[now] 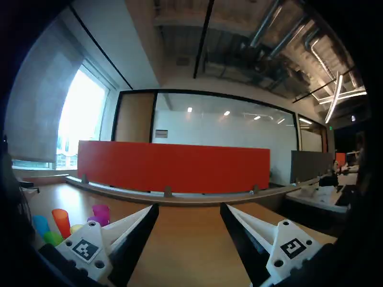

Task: Pour water

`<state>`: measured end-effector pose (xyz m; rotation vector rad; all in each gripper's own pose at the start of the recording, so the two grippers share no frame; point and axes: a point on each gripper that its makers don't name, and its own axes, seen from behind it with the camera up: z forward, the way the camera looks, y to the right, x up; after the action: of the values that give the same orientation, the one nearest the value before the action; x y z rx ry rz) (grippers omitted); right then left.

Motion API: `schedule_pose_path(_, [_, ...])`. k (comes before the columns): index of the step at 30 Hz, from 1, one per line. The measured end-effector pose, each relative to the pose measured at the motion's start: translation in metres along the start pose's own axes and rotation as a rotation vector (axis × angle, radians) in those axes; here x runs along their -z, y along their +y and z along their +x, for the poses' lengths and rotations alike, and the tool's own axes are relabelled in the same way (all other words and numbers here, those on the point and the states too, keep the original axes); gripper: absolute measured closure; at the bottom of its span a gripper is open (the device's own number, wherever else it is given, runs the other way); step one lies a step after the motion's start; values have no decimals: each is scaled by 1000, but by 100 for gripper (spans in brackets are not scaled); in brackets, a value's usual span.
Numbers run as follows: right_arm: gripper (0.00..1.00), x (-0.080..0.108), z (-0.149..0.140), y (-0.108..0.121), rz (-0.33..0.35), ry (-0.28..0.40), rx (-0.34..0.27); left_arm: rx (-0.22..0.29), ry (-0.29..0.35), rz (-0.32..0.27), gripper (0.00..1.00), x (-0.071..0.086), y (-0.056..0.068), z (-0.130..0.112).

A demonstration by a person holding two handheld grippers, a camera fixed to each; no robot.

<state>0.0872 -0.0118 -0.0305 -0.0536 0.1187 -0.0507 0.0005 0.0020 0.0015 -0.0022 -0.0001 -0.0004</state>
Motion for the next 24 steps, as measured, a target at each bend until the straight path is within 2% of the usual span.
schedule_pose_path(6, [1, -3, -8, -1, 12, 24, 4, 0, 0, 0, 15, 0, 0, 0])
schedule_pose_path(15, [1, -9, -46, 4, 25, -14, -27, 0, 0, 0, 15, 0, 0, 0])
schedule_pose_path(24, [1, -11, -59, 5, 34, -13, -42, 0, 0, 0, 15, 0, 0, 0])
